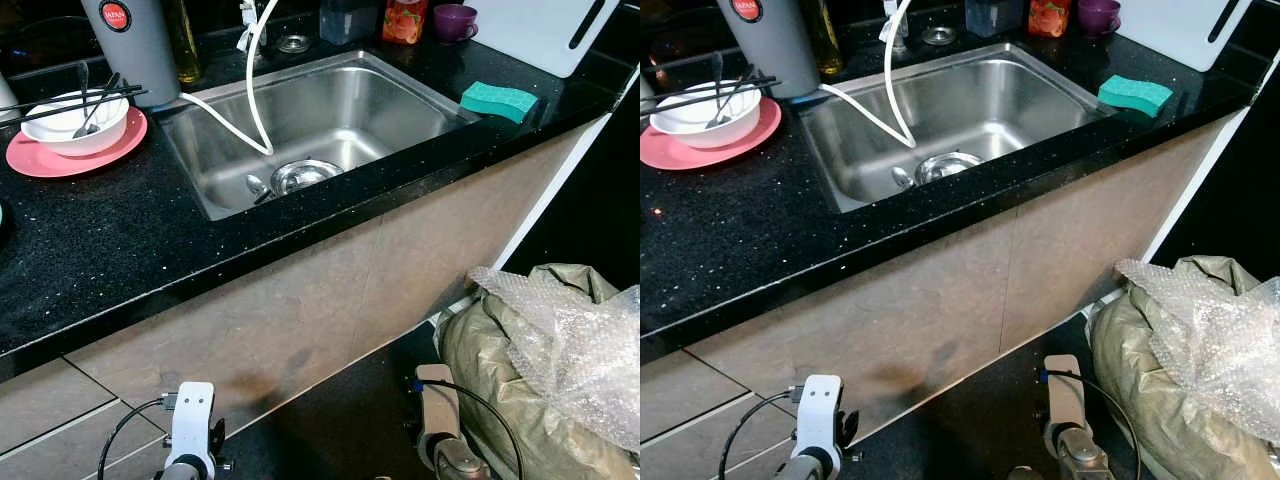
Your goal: Kitchen organization
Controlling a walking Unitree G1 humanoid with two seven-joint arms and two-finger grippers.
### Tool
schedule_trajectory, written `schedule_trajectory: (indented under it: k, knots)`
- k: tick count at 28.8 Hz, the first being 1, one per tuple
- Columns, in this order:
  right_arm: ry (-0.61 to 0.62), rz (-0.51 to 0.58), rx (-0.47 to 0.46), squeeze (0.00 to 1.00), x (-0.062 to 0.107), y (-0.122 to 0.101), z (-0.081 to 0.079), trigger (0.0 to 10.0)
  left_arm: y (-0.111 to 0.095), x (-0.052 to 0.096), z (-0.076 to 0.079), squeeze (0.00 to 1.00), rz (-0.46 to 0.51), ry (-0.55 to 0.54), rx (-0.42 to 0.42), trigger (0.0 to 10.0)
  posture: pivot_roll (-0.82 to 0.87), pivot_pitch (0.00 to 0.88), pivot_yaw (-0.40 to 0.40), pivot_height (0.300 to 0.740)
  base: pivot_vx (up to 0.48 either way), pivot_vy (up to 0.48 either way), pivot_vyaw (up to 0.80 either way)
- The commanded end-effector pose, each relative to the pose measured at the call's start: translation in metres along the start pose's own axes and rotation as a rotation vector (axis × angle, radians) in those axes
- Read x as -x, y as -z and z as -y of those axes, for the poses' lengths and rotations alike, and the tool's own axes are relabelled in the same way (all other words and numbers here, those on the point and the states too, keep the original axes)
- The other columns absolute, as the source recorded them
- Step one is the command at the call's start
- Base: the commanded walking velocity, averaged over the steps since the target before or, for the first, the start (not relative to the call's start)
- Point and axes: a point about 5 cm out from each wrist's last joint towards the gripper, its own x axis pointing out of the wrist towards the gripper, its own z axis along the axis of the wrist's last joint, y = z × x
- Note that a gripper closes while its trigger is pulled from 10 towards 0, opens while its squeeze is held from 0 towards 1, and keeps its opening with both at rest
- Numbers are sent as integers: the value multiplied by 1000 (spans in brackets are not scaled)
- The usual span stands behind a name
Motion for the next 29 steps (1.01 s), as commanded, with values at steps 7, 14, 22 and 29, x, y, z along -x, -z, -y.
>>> schedule_trajectory:
  k: [7, 14, 22, 29]
  knots:
    - [-10, -25, -14, 0, 1, 7, -4, 10000, 1, 1, -4, 0, -2, -4, -19, 10000, 15, 110, 16, 740, 0, 0, 0]
    - [-9, -24, -15, 0, 1, 6, -4, 10000, 0, 1, -3, 0, 1, -3, -21, 10000, 14, 109, 17, 740, 0, 0, 0]
    - [-10, -23, -15, 0, 1, 6, -4, 10000, 0, 0, -3, 0, 2, -2, -20, 10000, 15, 109, 17, 740, 0, 0, 0]
    - [-8, -22, -16, 0, 1, 6, -4, 10000, -1, 0, -3, 0, 2, 1, -21, 10000, 12, 111, 20, 740, 0, 0, 0]
